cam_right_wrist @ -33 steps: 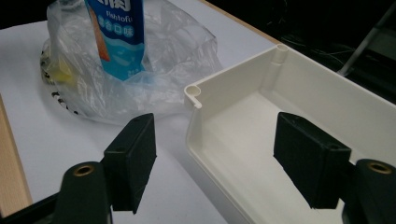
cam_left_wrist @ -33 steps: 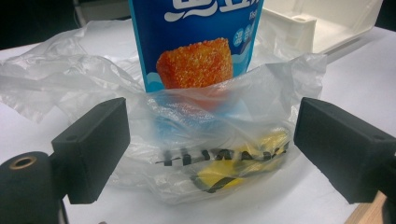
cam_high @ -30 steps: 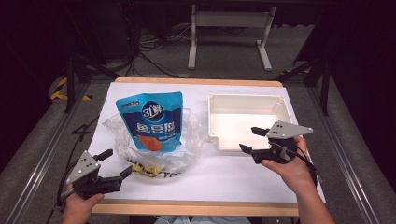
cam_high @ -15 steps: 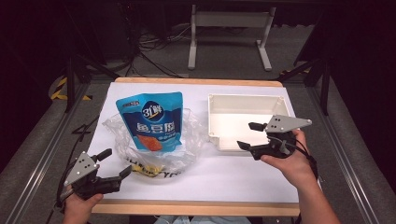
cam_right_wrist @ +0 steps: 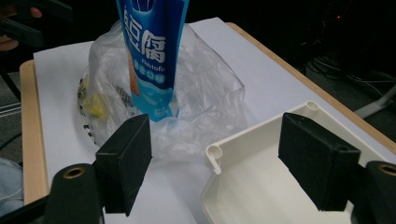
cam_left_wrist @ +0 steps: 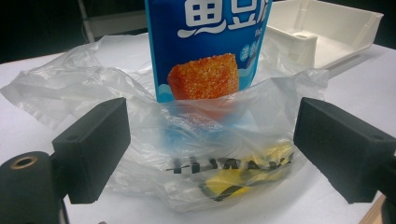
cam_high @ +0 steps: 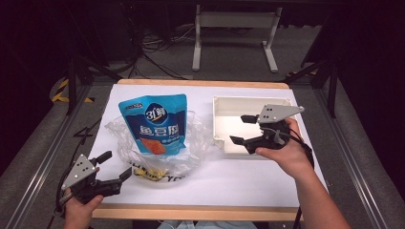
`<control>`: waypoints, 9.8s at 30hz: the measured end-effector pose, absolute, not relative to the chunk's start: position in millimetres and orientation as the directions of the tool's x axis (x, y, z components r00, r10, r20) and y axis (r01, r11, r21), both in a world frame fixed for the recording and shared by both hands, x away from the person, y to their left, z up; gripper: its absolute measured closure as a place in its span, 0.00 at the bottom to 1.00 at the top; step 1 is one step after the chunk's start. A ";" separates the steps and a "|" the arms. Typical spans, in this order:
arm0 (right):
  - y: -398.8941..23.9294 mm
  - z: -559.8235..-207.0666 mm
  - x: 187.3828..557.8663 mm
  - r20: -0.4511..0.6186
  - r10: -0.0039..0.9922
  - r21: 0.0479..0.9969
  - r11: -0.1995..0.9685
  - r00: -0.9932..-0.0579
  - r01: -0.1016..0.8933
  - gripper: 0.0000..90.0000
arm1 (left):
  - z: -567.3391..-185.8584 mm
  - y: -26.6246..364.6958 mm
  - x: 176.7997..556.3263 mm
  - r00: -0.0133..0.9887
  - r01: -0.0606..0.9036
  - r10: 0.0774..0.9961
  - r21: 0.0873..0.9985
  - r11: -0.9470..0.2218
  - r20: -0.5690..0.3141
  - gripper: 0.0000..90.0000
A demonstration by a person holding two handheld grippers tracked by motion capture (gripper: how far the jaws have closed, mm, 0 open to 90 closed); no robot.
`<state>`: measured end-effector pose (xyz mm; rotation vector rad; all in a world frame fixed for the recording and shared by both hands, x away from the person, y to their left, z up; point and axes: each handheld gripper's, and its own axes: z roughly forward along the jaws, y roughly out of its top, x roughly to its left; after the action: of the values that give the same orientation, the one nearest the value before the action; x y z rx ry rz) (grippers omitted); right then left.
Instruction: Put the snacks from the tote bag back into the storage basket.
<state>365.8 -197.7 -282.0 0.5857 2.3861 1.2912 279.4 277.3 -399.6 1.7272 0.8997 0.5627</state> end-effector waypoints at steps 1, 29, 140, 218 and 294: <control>-195.2 -280.6 368.1 -0.120 0.512 0.848 0.499 -0.851 0.180 0.28 | -399.6 277.5 279.4 0.603 0.295 0.796 0.943 -0.156 -0.057 0.13; -117.0 -280.2 428.5 -0.094 0.374 0.888 0.451 -0.923 0.092 0.23 | -403.1 281.6 282.5 0.557 0.283 0.830 0.947 -0.151 -0.034 0.13; -9.1 -361.5 438.0 -0.130 0.207 0.884 0.467 -0.970 -0.019 0.59 | -405.6 287.8 287.4 0.562 0.307 0.822 0.945 -0.109 -0.088 0.14; -149.3 -243.7 444.9 -0.242 0.345 0.863 0.504 -0.907 -0.039 0.58 | -410.1 287.0 291.7 0.549 0.332 0.830 0.937 -0.107 -0.100 0.15; -258.8 -328.4 509.7 -0.135 0.500 0.805 0.559 -0.856 0.199 0.58 | -412.1 282.4 292.5 0.560 0.334 0.825 0.932 -0.143 -0.075 0.15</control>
<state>509.7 -258.8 -328.4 0.5717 2.4481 1.1999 292.5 282.4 -412.1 1.7235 0.9706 0.5718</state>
